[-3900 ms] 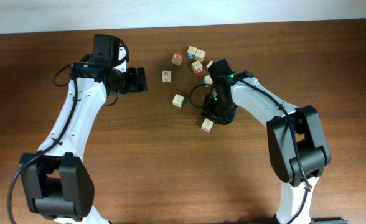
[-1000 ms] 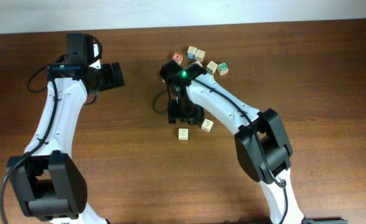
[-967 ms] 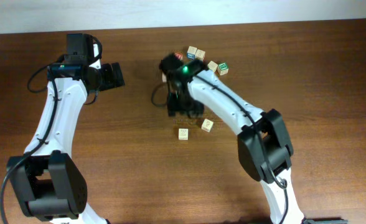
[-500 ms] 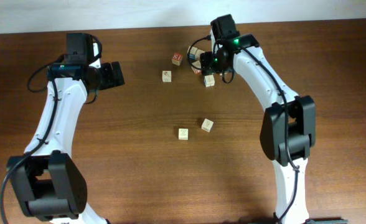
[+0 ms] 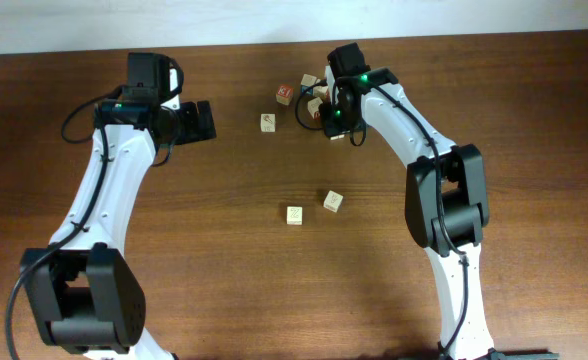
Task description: Rotate 3 blocks
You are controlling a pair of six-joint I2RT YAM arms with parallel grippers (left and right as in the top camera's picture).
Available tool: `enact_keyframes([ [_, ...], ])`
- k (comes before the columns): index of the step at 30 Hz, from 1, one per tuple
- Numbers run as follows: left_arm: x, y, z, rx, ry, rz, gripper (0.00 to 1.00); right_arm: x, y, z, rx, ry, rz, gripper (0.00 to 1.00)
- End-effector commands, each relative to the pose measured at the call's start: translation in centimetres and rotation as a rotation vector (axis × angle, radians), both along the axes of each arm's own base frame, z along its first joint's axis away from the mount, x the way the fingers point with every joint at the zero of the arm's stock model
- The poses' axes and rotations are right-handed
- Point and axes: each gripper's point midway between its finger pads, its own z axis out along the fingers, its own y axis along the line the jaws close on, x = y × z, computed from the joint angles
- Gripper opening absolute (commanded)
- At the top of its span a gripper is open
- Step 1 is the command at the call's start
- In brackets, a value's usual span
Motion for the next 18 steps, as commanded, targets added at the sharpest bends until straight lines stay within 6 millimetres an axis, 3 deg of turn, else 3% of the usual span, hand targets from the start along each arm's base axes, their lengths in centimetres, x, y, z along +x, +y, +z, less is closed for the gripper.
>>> enact_keyframes([
  [1,0.5,0.0,0.2,-0.008,-0.009,0.009,0.99,-0.4,0.0,-0.9,0.001,0.034,-0.045,0.32],
  [8,0.5,0.0,0.2,-0.008,-0.009,0.009,0.99,-2.1,-0.5,0.2,0.01,0.107,-0.145,0.23],
  [14,0.5,0.0,0.2,-0.008,-0.009,0.009,0.99,-5.5,-0.7,4.6,0.034,0.185,-0.162,0.23],
  [18,0.5,0.0,0.2,-0.008,-0.009,0.009,0.99,-7.0,-1.1,8.7,0.042,0.165,-0.161,0.23],
])
